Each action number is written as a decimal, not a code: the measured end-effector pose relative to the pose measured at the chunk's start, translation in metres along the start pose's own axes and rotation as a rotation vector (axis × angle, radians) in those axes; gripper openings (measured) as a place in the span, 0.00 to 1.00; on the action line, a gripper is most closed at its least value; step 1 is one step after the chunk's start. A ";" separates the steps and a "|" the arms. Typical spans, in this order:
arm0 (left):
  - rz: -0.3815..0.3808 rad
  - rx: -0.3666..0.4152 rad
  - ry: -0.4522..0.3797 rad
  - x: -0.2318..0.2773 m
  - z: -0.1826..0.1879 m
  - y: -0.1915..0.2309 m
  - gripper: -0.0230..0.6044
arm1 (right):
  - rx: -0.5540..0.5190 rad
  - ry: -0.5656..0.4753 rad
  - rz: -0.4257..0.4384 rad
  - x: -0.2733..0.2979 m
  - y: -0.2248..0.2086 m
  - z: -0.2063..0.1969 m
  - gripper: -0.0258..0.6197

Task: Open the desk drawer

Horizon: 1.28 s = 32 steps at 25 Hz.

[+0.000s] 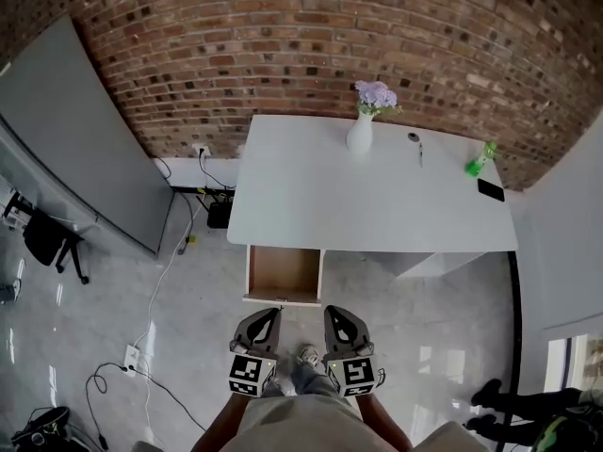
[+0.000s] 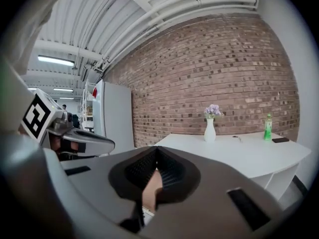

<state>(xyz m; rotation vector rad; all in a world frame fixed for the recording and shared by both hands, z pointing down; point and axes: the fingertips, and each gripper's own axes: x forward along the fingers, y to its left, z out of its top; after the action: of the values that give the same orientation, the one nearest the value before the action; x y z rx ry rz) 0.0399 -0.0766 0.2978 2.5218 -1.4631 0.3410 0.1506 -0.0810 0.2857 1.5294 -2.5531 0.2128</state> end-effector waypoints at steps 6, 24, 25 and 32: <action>0.003 0.032 -0.014 -0.033 0.006 0.008 0.06 | -0.065 -0.008 0.012 -0.026 0.024 0.011 0.07; -0.065 0.072 -0.080 -0.220 -0.030 -0.022 0.06 | -0.010 -0.065 -0.055 -0.157 0.186 -0.006 0.07; -0.071 0.070 -0.077 -0.229 -0.035 -0.026 0.06 | -0.009 -0.063 -0.057 -0.164 0.193 -0.008 0.07; -0.079 0.062 -0.075 -0.270 -0.049 -0.054 0.06 | -0.007 -0.054 -0.055 -0.210 0.217 -0.015 0.07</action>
<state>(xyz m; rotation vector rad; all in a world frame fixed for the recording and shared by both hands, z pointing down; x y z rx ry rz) -0.0476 0.1866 0.2600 2.6604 -1.3940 0.2861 0.0573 0.2040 0.2477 1.6226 -2.5453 0.1578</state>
